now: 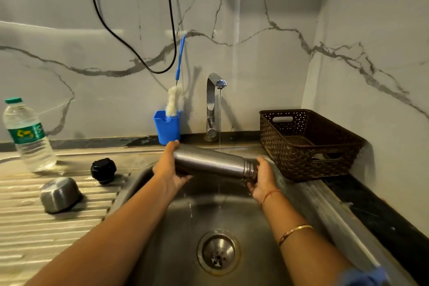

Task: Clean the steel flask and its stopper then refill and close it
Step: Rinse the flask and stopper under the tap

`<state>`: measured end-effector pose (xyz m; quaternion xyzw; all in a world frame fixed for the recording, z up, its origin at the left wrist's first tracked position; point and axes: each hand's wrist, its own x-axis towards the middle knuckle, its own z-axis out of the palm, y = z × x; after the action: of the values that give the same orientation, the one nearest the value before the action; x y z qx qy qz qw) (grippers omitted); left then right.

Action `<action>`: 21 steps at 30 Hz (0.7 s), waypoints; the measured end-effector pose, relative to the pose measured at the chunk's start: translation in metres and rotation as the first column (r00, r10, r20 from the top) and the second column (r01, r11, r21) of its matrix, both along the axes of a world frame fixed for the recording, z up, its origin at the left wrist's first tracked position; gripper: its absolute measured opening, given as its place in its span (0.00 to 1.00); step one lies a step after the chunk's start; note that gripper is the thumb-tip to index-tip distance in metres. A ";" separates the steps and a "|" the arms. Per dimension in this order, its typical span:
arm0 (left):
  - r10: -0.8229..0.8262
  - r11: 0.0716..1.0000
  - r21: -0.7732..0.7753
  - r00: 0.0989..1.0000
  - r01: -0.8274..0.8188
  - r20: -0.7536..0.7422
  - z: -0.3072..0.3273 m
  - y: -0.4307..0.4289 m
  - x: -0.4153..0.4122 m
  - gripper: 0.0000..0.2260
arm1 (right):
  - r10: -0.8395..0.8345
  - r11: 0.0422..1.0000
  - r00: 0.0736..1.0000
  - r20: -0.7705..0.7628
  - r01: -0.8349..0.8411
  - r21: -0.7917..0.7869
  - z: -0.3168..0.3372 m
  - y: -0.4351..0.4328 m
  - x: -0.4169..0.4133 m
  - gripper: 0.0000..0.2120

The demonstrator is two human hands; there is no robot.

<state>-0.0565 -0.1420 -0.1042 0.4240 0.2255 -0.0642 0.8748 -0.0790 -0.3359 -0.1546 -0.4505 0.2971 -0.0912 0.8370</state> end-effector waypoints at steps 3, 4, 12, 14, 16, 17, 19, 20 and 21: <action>-0.017 0.998 -0.070 0.997 0.012 -0.078 -0.009 0.012 -0.018 0.33 | -0.098 0.989 0.988 0.116 0.084 0.119 0.005 0.004 0.001 0.25; -0.030 0.997 -0.077 0.996 0.024 -0.087 -0.013 0.014 -0.025 0.31 | -0.106 0.985 0.982 0.155 0.082 0.152 0.007 0.006 0.001 0.27; -0.113 0.986 -0.133 0.987 0.097 -0.111 -0.031 0.027 -0.061 0.23 | 0.040 0.977 0.982 0.183 -0.077 0.197 0.011 0.053 -0.014 0.35; -0.131 0.974 -0.200 0.983 0.103 -0.131 -0.032 0.032 -0.064 0.22 | 0.020 0.978 0.969 0.246 -0.070 0.197 0.011 0.056 -0.016 0.28; -0.168 0.957 -0.262 0.975 0.126 -0.144 -0.031 0.036 -0.064 0.22 | 0.036 0.982 0.953 0.300 -0.089 0.165 0.016 0.058 -0.019 0.25; -0.192 0.948 -0.282 0.970 0.145 -0.147 -0.032 0.038 -0.064 0.22 | 0.054 0.983 0.946 0.321 -0.107 0.149 0.018 0.058 -0.018 0.24; -0.228 0.937 -0.303 0.960 0.172 -0.161 -0.033 0.040 -0.063 0.23 | 0.089 0.983 0.939 0.333 -0.137 0.122 0.024 0.060 -0.017 0.24; -0.234 0.936 -0.306 0.956 0.173 -0.176 -0.035 0.040 -0.062 0.24 | 0.106 0.982 0.937 0.332 -0.150 0.111 0.026 0.061 -0.015 0.23; -0.236 0.936 -0.307 0.953 0.170 -0.192 -0.037 0.040 -0.061 0.24 | 0.121 0.979 0.933 0.340 -0.169 0.117 0.029 0.063 -0.014 0.22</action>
<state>-0.1175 -0.1024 -0.1412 0.3037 0.2664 -0.2345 0.8842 -0.0932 -0.2733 -0.1251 -0.3878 0.1241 -0.0816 0.9097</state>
